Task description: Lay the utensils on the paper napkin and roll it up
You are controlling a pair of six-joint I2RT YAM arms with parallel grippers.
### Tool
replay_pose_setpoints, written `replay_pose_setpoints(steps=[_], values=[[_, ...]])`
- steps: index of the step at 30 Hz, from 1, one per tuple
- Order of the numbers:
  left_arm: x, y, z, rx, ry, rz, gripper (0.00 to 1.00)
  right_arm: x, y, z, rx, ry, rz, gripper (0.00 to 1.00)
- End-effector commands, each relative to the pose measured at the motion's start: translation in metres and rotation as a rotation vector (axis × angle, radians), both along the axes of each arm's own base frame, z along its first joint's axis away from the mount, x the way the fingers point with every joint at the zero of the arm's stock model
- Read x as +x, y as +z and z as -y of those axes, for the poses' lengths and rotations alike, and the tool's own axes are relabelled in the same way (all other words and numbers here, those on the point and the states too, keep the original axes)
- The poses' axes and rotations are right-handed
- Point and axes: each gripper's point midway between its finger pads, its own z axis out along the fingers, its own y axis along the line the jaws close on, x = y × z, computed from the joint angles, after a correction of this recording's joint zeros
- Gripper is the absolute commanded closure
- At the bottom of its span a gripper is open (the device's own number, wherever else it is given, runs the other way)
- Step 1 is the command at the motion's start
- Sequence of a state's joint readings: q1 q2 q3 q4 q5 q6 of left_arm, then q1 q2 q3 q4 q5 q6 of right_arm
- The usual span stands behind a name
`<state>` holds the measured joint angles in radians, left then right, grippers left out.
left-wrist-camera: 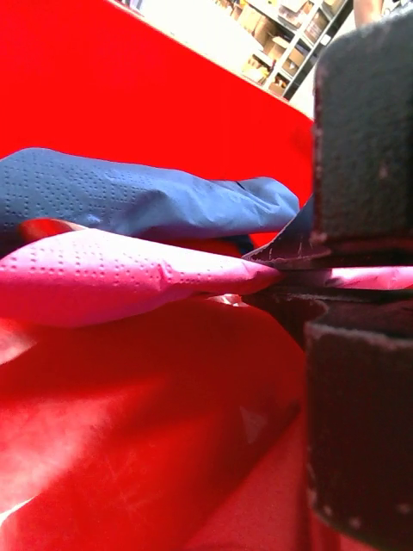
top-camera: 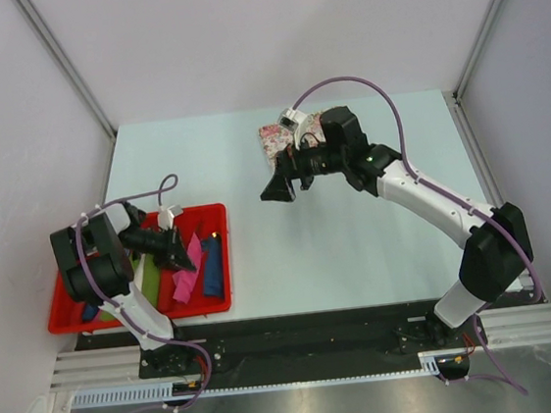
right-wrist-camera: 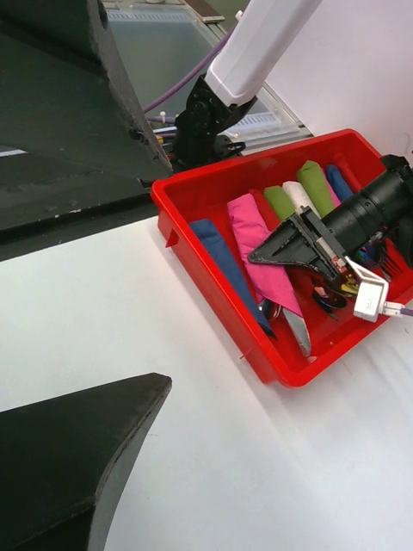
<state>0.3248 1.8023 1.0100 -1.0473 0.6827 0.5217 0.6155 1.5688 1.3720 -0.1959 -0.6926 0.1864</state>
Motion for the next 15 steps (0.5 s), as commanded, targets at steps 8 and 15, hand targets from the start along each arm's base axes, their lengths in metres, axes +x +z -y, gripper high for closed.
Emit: replay_pose_setpoints(steps=[8, 15], values=[[0.0107, -0.0192, -0.0019, 0.069, 0.070, -0.039, 0.82, 0.0072, 0.0137, 0.0038, 0.005, 0.013, 0.020, 0.00], [0.0135, -0.0189, -0.0058, 0.103, 0.093, -0.031, 0.74, 0.0093, 0.0139, 0.0058, 0.006, 0.005, 0.020, 0.00]])
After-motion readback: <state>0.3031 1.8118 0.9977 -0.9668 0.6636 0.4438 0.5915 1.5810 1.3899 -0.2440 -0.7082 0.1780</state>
